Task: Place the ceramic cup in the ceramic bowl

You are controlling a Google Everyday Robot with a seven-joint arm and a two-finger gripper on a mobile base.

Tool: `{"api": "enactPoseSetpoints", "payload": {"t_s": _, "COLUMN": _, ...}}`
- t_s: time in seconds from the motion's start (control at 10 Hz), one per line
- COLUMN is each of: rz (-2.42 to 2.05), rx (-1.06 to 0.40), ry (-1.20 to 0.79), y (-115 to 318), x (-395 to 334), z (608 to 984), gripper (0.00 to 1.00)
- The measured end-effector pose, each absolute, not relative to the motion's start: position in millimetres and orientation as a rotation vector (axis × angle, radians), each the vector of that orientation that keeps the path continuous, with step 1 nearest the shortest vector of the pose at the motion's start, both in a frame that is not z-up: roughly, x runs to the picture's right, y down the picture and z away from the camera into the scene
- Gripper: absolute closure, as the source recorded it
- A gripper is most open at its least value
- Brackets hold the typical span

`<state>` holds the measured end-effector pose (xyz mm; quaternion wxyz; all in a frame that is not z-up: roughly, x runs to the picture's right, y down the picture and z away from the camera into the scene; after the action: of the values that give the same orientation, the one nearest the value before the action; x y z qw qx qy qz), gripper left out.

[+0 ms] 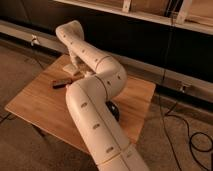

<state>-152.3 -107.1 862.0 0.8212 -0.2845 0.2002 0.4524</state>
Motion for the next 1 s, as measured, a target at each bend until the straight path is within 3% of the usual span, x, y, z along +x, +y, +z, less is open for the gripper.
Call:
{"api": "enactPoseSetpoints", "payload": {"t_s": 0.4, "rz": 0.987, "rx": -0.629, "ry": 0.34, "y": -124.3, "x": -182.0, "z": 818.4, "gripper": 0.99}}
{"api": "enactPoseSetpoints", "payload": {"t_s": 1.0, "rz": 0.89, "rx": -0.514, "ry": 0.505, "y": -132.0, "x": -119.8, "z": 765.0, "gripper": 0.99}}
